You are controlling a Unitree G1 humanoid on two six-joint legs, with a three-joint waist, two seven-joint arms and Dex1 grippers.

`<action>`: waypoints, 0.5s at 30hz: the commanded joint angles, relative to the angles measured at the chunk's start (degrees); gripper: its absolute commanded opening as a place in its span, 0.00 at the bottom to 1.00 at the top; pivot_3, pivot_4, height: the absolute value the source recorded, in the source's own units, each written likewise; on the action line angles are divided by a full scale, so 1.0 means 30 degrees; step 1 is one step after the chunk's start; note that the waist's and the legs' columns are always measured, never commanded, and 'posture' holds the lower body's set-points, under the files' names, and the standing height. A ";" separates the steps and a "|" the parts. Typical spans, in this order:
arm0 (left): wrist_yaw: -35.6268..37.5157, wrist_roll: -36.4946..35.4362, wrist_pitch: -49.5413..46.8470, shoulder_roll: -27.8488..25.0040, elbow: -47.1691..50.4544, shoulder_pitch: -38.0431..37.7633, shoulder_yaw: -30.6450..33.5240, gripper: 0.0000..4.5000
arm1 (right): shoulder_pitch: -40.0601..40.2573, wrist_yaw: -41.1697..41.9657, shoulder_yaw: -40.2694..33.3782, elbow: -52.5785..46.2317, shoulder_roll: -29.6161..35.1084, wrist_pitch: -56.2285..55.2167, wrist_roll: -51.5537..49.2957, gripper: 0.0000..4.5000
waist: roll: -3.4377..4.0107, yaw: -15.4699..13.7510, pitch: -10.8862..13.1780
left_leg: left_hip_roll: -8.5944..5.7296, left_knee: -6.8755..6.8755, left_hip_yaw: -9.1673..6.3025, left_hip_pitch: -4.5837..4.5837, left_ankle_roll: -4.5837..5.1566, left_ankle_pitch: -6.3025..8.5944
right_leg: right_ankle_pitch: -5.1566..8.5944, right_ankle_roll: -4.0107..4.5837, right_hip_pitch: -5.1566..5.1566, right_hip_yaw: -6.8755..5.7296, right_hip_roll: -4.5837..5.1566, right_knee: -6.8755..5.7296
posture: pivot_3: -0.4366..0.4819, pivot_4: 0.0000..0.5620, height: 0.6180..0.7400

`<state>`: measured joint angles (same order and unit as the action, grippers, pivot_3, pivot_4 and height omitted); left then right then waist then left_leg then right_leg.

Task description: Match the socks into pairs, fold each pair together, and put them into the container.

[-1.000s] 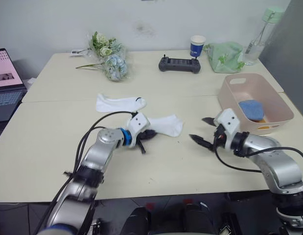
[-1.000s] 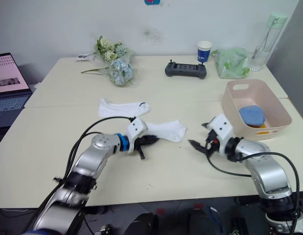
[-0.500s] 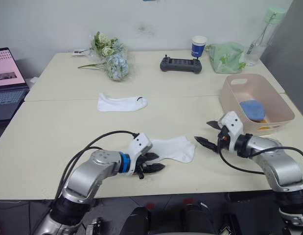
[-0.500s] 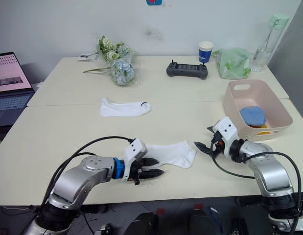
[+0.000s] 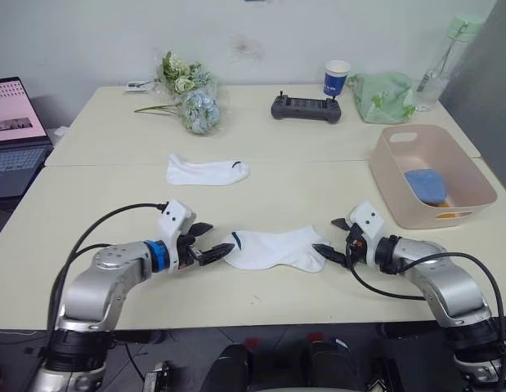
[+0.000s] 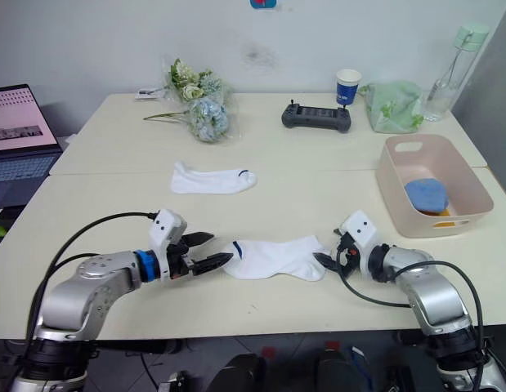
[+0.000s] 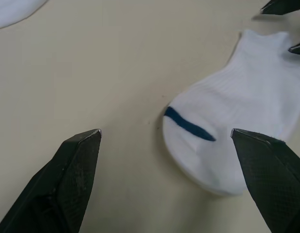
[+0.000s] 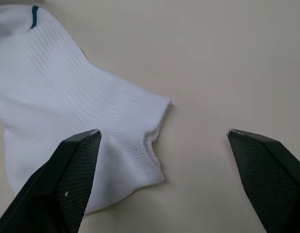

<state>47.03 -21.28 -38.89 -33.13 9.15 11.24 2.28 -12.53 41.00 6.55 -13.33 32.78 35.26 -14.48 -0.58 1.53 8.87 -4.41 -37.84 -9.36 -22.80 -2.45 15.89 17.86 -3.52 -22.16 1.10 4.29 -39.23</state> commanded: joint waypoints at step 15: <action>0.0092 -0.0427 0.0796 0.0368 0.0413 -0.1052 -0.0620 0.01 | 0.0645 0.2218 0.0518 -0.0975 0.0997 -0.0975 -0.0336 0.00 | 0.0002 0.0052 -0.0002 | 0.0005 0.0006 -0.0004 0.0008 0.0001 0.0000 | 0.0000 0.0000 0.0007 0.0002 0.0000 0.0005 | 0.48 0.27 1.00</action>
<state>46.85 -20.95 -35.01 -31.21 7.62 9.33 -0.24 -10.71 47.26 9.08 -14.34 35.34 32.76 -14.74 -0.57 1.69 8.86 -4.39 -37.82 -9.37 -22.78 -2.44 15.89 17.86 -3.51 -22.14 1.11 4.29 -39.21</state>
